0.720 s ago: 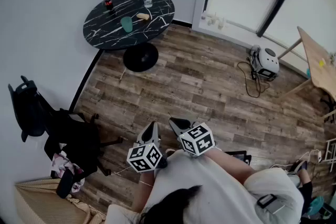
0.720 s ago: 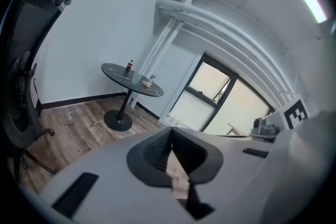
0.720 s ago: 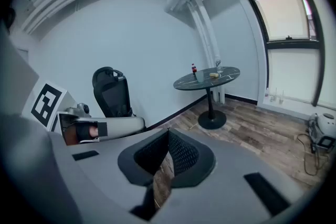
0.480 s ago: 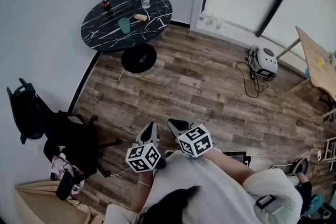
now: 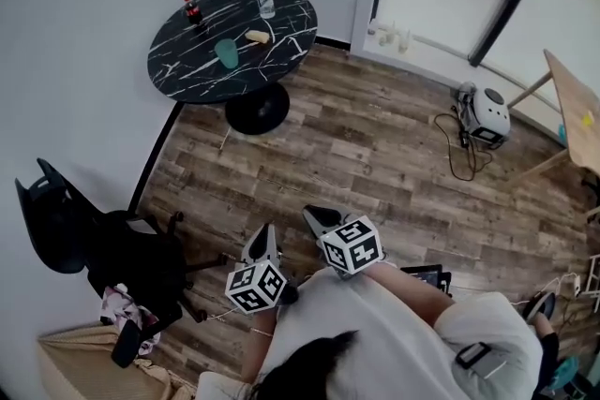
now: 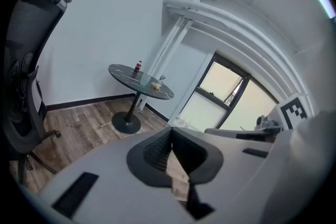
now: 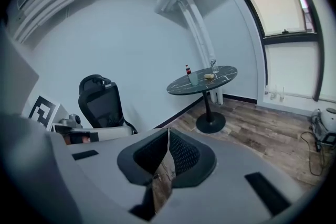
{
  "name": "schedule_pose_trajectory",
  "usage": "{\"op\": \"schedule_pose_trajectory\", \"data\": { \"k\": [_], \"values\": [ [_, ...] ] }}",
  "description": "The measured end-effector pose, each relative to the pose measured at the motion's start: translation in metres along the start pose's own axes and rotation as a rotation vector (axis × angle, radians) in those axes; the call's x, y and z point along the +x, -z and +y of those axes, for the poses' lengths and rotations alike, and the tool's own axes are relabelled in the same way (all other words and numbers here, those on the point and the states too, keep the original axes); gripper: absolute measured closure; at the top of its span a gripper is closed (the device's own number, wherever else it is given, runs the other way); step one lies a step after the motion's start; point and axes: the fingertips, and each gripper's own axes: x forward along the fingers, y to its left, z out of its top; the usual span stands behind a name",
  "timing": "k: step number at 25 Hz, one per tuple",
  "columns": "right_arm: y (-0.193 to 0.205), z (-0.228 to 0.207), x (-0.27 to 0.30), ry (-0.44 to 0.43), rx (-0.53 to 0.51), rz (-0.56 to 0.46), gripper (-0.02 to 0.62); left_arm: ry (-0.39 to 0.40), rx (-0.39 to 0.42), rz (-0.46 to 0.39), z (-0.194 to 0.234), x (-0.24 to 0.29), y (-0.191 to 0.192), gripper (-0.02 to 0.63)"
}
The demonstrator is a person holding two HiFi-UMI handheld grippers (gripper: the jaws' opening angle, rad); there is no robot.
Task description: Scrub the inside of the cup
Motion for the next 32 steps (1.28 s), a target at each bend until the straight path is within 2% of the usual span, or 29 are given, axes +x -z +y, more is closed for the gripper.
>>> {"op": "schedule_pose_trajectory", "data": {
  "k": [6, 14, 22, 32],
  "values": [
    [-0.037, -0.031, 0.038, -0.023, -0.013, 0.007, 0.558, -0.016, 0.047, 0.009, 0.002, 0.05, -0.028, 0.597],
    [-0.078, -0.074, 0.074, -0.049, -0.043, 0.024, 0.559, -0.01, 0.037, 0.021, -0.005, 0.112, -0.055, 0.597],
    [-0.101, -0.12, 0.097, -0.086, -0.046, 0.046, 0.558, -0.033, -0.002, 0.012, -0.014, 0.162, -0.066, 0.597],
    [-0.113, -0.149, 0.106, -0.118, -0.019, 0.072, 0.558, -0.047, -0.031, 0.021, -0.026, 0.191, -0.072, 0.597]
  ]
}}
